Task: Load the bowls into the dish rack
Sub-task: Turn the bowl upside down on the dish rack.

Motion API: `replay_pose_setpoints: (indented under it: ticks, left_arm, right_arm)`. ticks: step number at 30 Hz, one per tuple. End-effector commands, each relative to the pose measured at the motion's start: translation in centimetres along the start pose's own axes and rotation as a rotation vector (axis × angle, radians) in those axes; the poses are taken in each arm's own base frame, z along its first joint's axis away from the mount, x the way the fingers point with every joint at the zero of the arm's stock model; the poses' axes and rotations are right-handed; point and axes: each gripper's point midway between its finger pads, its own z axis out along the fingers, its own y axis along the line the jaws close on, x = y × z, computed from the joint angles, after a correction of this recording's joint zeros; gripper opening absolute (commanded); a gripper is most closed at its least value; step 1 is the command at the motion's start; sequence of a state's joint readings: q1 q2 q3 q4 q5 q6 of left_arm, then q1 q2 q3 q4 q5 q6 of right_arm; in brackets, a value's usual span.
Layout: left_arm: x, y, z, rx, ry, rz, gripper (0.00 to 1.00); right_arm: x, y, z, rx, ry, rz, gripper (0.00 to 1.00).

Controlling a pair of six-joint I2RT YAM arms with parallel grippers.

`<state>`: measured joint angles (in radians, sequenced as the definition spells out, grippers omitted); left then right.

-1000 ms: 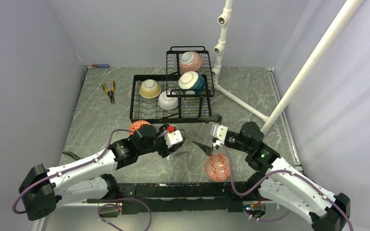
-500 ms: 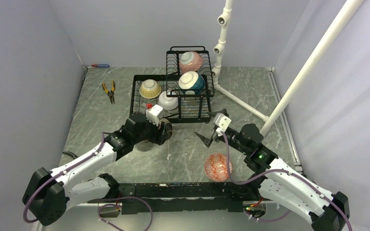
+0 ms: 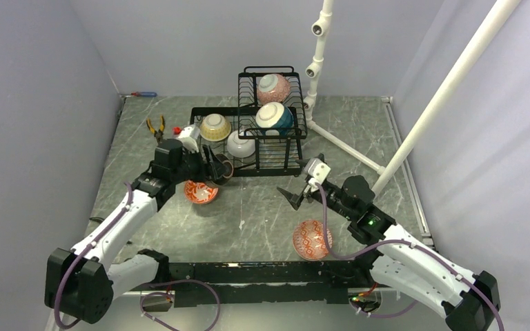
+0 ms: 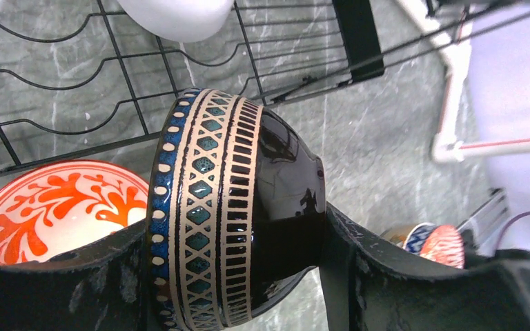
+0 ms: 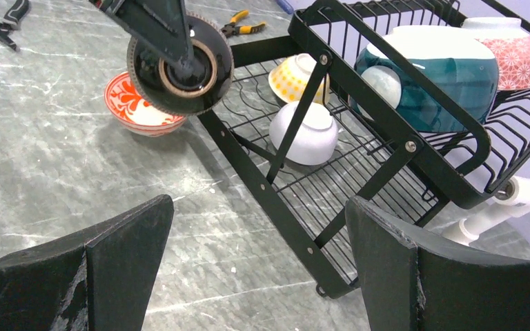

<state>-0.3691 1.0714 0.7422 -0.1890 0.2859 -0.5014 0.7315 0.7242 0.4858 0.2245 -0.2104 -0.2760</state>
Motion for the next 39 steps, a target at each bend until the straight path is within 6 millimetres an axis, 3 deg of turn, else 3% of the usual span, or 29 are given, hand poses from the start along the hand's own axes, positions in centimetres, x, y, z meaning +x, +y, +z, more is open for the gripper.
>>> replay_pose_setpoints:
  ticks: [1, 11, 22, 32, 39]
  left_arm:
    - [-5.7, -2.3, -1.4, 0.145, -0.161, -0.134, 0.03]
    - [-8.7, 1.6, -0.3, 0.116, -0.228, -0.261, 0.03]
    - [-10.6, 5.1, 3.8, 0.062, -0.255, -0.277, 0.03]
    - [-11.6, 6.9, 6.9, 0.054, -0.265, -0.257, 0.03]
    - [-10.9, 8.5, 9.0, 0.035, -0.228, -0.255, 0.03]
  right_arm:
    - [-2.5, -1.0, 0.2, 0.026, -0.049, -0.003, 1.00]
    - [-2.2, -1.6, -0.1, 0.070, -0.053, -0.006, 1.00]
    - [-1.4, -1.9, -0.1, 0.096, -0.023, 0.018, 1.00]
    - [-1.5, -2.1, -0.4, 0.106, -0.015, 0.023, 1.00]
    - [-1.5, -2.0, -0.4, 0.098, -0.009, 0.018, 1.00]
